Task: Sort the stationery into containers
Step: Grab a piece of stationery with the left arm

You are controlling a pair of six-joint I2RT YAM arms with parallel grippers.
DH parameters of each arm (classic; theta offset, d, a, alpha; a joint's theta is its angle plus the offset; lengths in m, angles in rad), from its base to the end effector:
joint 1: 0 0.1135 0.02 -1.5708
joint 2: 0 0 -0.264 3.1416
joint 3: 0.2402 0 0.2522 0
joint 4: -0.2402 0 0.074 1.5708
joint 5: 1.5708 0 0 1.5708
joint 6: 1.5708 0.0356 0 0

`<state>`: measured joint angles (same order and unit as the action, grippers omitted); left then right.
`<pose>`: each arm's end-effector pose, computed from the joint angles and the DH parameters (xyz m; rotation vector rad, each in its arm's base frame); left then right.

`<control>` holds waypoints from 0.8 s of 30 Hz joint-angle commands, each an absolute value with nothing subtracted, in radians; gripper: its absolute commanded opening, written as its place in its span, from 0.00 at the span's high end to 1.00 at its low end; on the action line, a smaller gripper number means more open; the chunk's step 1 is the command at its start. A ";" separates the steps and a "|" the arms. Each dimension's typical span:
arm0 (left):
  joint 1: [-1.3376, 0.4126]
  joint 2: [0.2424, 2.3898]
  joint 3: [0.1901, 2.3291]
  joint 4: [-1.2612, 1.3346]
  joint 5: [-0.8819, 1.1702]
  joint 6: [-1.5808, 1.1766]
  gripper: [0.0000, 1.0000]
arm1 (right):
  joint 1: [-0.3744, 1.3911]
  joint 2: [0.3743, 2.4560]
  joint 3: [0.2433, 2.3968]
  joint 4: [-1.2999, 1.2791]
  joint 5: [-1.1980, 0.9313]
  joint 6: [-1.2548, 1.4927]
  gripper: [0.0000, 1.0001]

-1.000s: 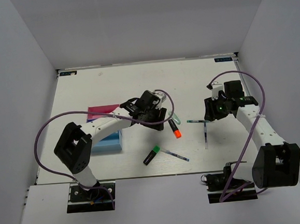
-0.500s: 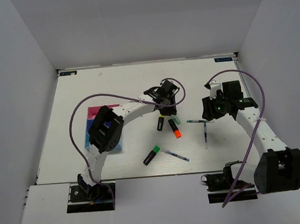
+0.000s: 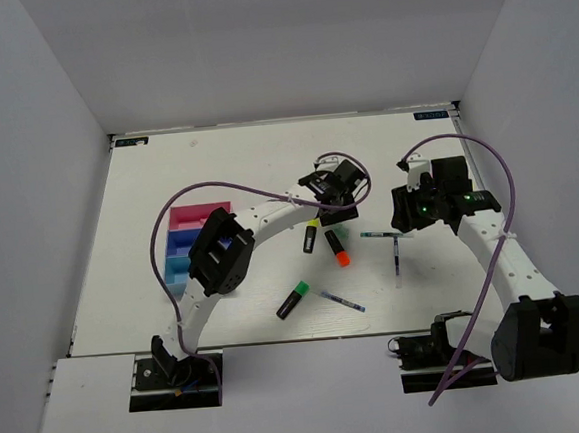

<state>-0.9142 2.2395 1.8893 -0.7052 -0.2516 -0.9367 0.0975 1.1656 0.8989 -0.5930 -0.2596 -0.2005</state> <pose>0.3048 -0.3810 0.1986 -0.1165 2.6122 -0.3515 0.2368 0.0323 0.2673 -0.4726 2.3628 0.2677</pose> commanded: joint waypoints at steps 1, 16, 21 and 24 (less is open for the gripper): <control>-0.908 2.275 1.934 -0.758 -0.302 -0.980 0.43 | 0.091 1.131 0.904 -0.589 -0.279 -0.192 0.48; -0.907 2.356 2.013 -0.830 -0.324 -0.992 0.43 | 0.089 1.098 0.907 -0.594 -0.288 -0.189 0.48; -0.905 2.404 2.063 -0.905 -0.316 -0.989 0.43 | 0.080 1.088 0.905 -0.594 -0.290 -0.184 0.48; -0.902 2.427 2.068 -0.948 -0.304 -0.982 0.43 | 0.075 1.074 0.907 -0.594 -0.301 -0.181 0.48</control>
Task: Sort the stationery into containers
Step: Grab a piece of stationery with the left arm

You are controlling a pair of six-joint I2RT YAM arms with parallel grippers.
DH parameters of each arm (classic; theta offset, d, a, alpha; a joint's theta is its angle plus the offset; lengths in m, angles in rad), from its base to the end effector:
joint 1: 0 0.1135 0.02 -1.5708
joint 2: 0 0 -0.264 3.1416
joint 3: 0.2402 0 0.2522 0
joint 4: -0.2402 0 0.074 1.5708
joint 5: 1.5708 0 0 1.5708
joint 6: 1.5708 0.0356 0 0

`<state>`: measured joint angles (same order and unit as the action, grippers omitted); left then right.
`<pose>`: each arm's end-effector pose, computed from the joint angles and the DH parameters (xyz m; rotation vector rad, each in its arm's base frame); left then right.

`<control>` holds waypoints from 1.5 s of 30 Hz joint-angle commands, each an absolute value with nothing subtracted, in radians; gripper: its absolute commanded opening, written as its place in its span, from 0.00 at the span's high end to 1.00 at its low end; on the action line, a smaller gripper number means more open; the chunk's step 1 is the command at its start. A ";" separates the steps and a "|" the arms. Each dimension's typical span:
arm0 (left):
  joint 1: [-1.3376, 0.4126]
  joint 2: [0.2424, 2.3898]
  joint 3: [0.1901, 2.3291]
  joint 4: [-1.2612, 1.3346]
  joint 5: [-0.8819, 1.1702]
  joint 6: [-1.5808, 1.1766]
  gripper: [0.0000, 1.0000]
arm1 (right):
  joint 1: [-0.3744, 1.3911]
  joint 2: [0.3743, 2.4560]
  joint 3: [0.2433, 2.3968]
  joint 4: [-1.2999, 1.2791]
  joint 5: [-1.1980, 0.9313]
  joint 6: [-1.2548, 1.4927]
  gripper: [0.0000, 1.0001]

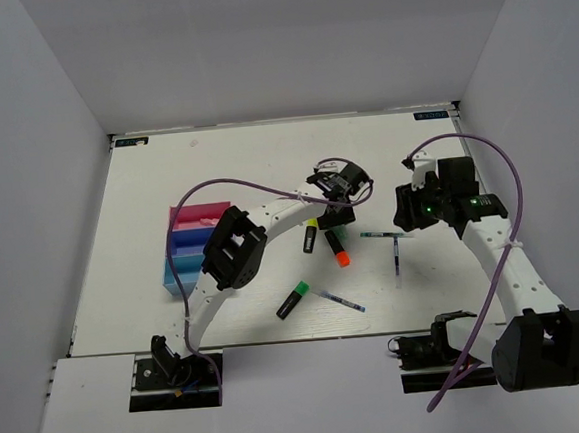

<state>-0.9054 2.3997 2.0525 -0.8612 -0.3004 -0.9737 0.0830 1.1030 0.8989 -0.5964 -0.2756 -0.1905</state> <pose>0.3192 -0.3897 0.1640 -0.1660 2.6801 -0.1573 0.2268 0.0286 0.2805 -0.4504 2.3059 0.2737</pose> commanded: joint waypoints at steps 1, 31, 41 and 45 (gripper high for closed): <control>-0.902 2.431 2.065 -0.959 -0.299 -0.983 0.43 | 0.075 1.072 0.908 -0.595 -0.304 -0.179 0.48; -0.884 2.364 1.753 -1.046 -0.268 -0.916 0.52 | 0.032 1.019 0.907 -0.604 -0.385 -0.161 0.48; -0.903 2.284 1.738 -0.919 -0.183 -0.741 1.00 | 0.026 1.029 0.900 -0.607 -0.400 -0.160 0.46; -0.946 2.168 1.752 -0.900 -0.205 -0.606 1.00 | 0.023 1.037 0.896 -0.601 -0.411 -0.169 0.37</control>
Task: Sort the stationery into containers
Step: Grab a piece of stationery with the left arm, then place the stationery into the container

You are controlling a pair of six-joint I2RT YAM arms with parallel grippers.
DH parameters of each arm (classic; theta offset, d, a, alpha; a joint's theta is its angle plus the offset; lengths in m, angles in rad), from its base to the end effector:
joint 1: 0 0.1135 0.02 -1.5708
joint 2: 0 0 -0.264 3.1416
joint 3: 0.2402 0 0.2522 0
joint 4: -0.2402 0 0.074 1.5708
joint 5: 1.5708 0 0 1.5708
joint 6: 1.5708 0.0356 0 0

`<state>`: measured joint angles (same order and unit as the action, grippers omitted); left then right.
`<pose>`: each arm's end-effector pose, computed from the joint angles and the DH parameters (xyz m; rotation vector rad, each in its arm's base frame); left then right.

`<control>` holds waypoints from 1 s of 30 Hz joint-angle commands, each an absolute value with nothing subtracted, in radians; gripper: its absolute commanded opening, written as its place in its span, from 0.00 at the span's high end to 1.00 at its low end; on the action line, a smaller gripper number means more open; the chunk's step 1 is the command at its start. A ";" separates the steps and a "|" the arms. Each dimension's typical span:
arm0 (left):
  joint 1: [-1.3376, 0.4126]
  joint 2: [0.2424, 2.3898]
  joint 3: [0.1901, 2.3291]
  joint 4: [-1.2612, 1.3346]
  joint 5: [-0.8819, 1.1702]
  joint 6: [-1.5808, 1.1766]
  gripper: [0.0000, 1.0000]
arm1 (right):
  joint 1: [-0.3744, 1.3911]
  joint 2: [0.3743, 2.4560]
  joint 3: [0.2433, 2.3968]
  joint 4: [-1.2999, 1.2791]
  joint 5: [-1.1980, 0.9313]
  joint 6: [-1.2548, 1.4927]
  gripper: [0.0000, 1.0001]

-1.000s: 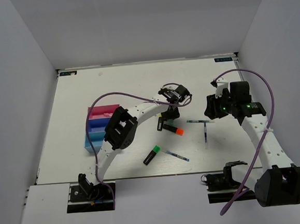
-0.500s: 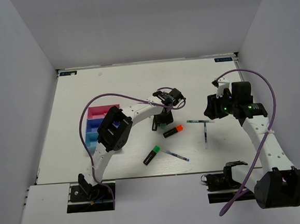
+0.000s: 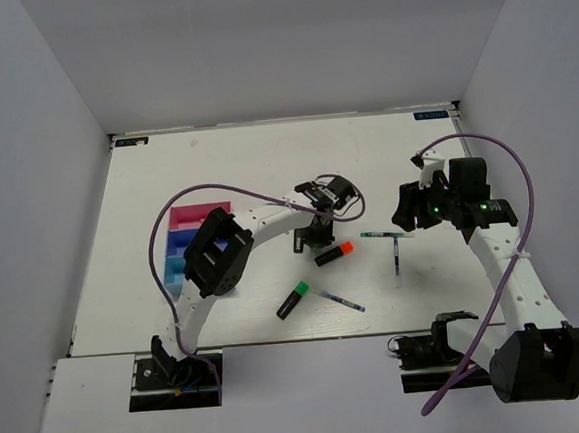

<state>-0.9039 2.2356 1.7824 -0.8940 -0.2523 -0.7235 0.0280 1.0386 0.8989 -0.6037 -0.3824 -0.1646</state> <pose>0.2874 -0.3508 0.1622 0.2130 2.7981 0.0154 0.2153 0.0193 0.2939 -0.4099 2.2392 0.3701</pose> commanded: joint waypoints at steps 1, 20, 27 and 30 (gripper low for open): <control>-0.936 2.089 1.720 -0.903 -0.219 -0.614 1.00 | 0.028 1.038 0.897 -0.601 -0.411 -0.169 0.37; -0.422 1.486 1.193 -0.753 -0.294 -0.914 1.00 | 0.029 1.071 0.884 -0.597 -0.430 -0.180 1.00; -0.325 1.493 1.177 -0.720 -0.405 -0.986 1.00 | 0.028 1.072 0.882 -0.595 -0.422 -0.181 1.00; -0.298 1.511 1.195 -0.710 -0.397 -0.991 1.00 | 0.026 1.075 0.882 -0.594 -0.419 -0.179 1.00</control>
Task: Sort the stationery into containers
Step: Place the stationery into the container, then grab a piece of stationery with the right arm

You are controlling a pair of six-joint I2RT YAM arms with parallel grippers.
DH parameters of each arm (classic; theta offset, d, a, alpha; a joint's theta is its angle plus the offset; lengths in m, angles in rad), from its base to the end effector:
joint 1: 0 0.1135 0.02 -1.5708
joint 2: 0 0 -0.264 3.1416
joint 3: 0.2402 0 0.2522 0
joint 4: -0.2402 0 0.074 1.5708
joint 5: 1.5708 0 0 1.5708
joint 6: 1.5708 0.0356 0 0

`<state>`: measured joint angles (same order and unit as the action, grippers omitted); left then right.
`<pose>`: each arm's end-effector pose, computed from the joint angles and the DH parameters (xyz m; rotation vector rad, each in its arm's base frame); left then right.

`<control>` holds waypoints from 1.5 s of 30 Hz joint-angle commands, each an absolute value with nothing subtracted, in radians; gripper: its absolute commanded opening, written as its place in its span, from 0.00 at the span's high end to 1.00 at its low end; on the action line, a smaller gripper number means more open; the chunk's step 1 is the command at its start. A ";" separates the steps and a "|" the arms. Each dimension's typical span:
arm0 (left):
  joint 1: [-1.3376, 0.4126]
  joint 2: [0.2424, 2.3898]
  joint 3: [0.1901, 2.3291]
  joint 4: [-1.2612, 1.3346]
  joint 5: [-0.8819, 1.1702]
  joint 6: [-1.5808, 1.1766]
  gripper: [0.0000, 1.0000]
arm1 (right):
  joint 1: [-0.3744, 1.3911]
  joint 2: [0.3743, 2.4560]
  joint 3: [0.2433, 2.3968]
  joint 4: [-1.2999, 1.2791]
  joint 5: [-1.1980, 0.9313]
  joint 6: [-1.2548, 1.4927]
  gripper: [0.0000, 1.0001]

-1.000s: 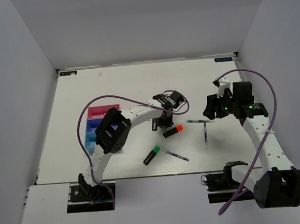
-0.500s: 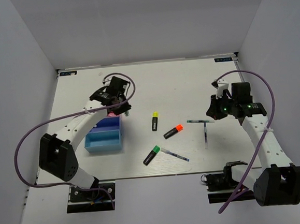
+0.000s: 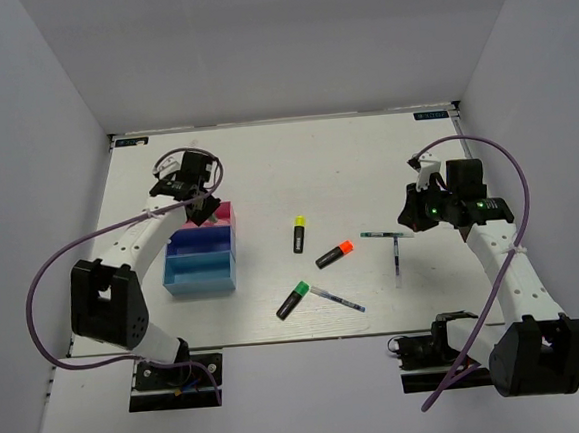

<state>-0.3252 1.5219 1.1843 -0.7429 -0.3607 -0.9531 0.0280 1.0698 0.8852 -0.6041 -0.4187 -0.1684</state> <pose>0.2965 -0.0867 0.2580 -0.8943 2.3793 -0.0074 0.2196 0.0206 0.2835 -0.4266 2.2725 0.4216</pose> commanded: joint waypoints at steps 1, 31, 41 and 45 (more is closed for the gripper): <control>-0.293 1.523 1.201 -0.716 -0.396 -0.991 1.00 | 0.026 1.077 0.881 -0.595 -0.417 -0.179 1.00; -0.235 1.577 1.241 -0.727 -0.345 -1.040 0.37 | 0.035 1.109 0.900 -0.652 -0.518 -0.244 0.39; -0.313 1.238 1.039 -0.707 0.426 -0.248 0.46 | 0.187 1.382 0.976 -0.922 -0.920 -1.249 0.26; -0.417 0.990 0.888 -0.744 0.350 -0.153 0.24 | 0.291 1.565 1.067 -0.928 -0.816 -1.457 0.28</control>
<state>-0.3634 1.1233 0.9630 -0.6777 0.2836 -0.3321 0.2382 1.4807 0.9878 -0.8814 -0.8070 -1.1206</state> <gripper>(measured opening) 0.744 0.721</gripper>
